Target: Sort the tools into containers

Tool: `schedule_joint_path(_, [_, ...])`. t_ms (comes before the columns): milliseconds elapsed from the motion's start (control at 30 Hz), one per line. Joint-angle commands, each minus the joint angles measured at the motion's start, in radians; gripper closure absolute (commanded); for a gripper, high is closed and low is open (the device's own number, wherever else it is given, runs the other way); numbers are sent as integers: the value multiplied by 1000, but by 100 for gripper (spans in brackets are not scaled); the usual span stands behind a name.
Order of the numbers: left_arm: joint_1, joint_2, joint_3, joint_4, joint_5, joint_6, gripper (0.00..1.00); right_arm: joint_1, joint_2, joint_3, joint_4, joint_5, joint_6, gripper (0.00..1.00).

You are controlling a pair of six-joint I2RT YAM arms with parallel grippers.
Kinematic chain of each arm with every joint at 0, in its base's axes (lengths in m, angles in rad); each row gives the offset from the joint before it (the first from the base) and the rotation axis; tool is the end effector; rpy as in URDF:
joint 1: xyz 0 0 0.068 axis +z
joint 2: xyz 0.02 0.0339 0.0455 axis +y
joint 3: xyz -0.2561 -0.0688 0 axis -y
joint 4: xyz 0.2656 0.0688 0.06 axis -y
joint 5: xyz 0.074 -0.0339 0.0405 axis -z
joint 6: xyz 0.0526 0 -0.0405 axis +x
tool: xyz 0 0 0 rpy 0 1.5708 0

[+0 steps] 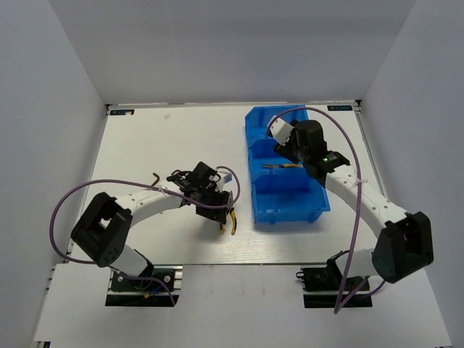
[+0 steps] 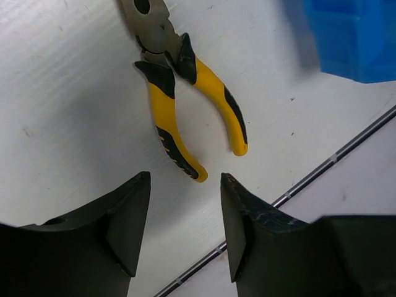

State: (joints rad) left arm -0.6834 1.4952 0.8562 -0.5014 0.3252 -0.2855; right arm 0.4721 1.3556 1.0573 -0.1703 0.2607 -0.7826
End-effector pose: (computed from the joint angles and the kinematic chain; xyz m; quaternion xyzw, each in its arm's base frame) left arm 0.2230 -0.2033 0.1461 0.2244 0.9382 -0.2381 0.1128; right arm 0.3163 0.1463 0.2866 -0.4408 0.7238 -0.1897 0.4958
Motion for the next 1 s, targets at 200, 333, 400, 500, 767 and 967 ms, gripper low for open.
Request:
schedule_joint_path(200, [-85, 114, 105, -28, -184, -47, 41, -38, -151, -5, -182, -127, 256, 31])
schedule_joint_path(333, [-142, 192, 158, -84, -316, -70, 44, -55, -188, -25, -205, -161, 316, 31])
schedule_joint_path(400, [-163, 224, 173, -104, -382, -81, 46, -59, -210, -33, -218, -173, 330, 31])
schedule_joint_path(500, [-194, 296, 204, -176, -486, -122, 53, -69, -231, -46, -228, -189, 350, 31])
schedule_joint_path(767, [-242, 297, 168, -207, -571, -196, 98, -89, -291, -72, -250, -224, 385, 31])
schedule_joint_path(967, [-217, 174, 341, -244, -641, -205, 100, -99, -348, -80, -290, -252, 411, 100])
